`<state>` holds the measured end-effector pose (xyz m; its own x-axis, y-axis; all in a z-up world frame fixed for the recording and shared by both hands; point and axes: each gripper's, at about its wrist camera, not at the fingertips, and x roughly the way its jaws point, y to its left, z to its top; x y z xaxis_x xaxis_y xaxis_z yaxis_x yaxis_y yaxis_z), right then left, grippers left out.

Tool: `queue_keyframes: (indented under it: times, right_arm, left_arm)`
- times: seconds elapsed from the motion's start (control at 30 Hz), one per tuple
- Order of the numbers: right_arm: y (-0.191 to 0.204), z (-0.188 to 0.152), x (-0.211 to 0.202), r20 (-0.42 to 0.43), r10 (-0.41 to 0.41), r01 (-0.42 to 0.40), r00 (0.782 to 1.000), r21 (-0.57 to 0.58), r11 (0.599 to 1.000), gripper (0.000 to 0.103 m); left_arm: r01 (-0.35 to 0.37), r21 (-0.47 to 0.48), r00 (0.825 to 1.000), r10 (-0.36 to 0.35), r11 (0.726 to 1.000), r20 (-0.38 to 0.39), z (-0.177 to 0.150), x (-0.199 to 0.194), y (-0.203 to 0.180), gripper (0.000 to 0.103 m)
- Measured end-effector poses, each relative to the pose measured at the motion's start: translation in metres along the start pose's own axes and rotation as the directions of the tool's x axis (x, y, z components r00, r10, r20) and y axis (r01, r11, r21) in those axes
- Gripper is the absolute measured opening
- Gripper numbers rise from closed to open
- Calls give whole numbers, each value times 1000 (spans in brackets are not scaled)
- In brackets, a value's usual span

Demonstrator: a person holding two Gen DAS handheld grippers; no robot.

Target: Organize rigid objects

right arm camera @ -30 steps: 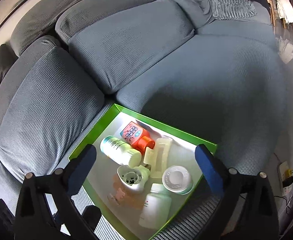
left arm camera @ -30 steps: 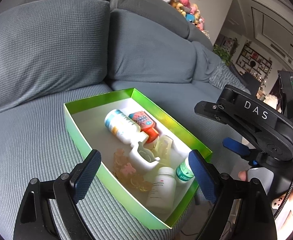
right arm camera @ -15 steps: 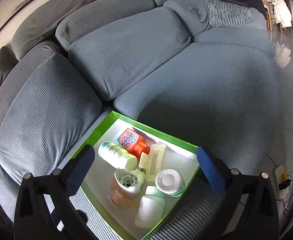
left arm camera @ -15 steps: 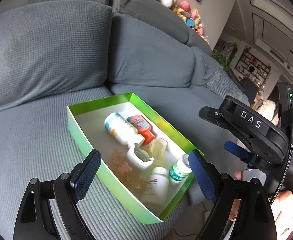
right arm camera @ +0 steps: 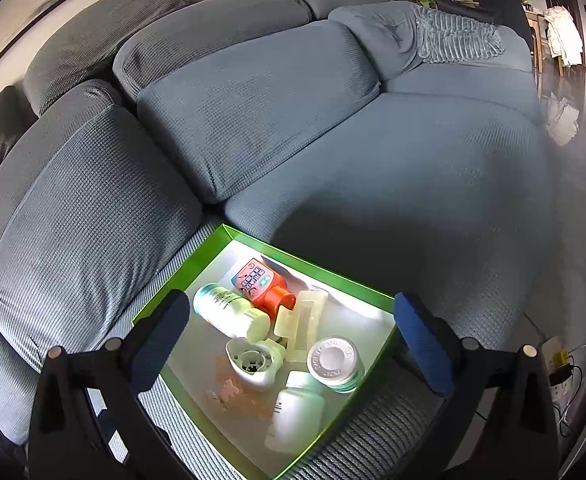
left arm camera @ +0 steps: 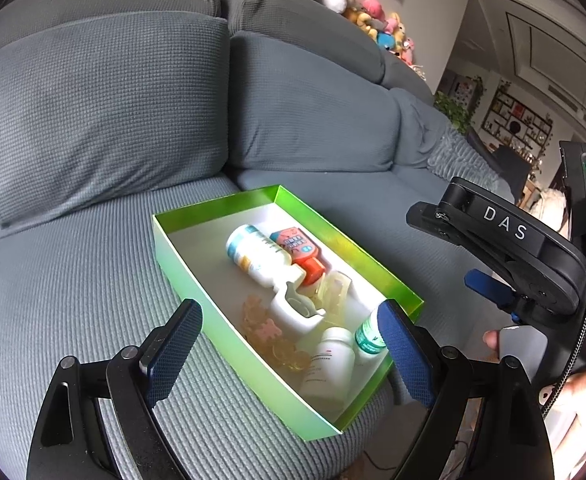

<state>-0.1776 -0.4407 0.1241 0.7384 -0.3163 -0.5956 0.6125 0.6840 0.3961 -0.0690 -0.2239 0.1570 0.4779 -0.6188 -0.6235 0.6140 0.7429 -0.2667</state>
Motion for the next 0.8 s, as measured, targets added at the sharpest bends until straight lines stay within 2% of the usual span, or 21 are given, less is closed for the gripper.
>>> queue_keyframes:
  times: [0.8]
  right_arm:
    - [1, 0, -1, 8, -26, 26, 1000, -6, 1000, 102]
  left_arm:
    - [30, 30, 999, -29, 999, -25, -7, 5, -11, 90]
